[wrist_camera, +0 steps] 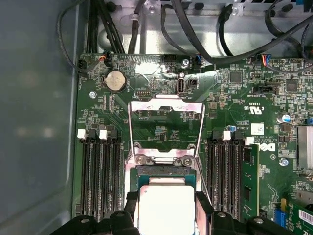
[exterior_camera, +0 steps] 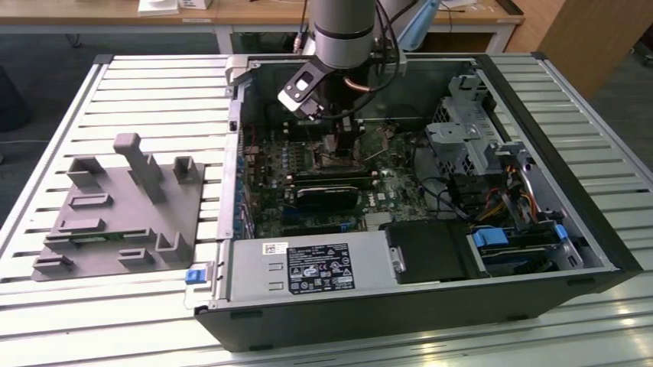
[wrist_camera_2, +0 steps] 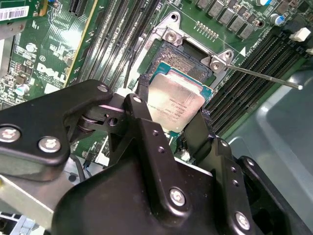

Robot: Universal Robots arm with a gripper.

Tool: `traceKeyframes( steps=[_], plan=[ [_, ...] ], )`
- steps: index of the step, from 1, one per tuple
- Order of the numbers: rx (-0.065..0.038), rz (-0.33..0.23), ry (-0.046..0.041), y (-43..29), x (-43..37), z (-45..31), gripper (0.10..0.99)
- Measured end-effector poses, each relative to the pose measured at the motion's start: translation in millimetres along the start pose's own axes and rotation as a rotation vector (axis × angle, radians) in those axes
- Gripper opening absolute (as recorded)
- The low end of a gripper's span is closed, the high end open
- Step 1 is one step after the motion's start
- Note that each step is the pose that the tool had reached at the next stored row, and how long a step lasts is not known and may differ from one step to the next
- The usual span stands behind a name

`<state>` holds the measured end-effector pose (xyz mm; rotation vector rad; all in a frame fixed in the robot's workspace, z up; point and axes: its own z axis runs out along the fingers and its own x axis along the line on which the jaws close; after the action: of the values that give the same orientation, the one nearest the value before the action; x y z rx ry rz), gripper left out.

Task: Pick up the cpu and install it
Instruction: 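Place the cpu into insertion slot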

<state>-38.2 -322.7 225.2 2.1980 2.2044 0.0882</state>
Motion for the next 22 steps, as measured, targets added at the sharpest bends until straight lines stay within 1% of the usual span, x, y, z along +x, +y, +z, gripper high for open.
traceKeyframes(
  steps=[6, 11, 22],
  plan=[
    [0.0, 0.0, -0.0003, -0.6, -0.1, 5.8, 0.541],
    [0.0, 0.003, -0.0005, -2.9, -0.2, 9.7, 0.541],
    [0.0, 0.002, -0.0018, -3.5, -0.4, 18.3, 0.541]
  ],
)
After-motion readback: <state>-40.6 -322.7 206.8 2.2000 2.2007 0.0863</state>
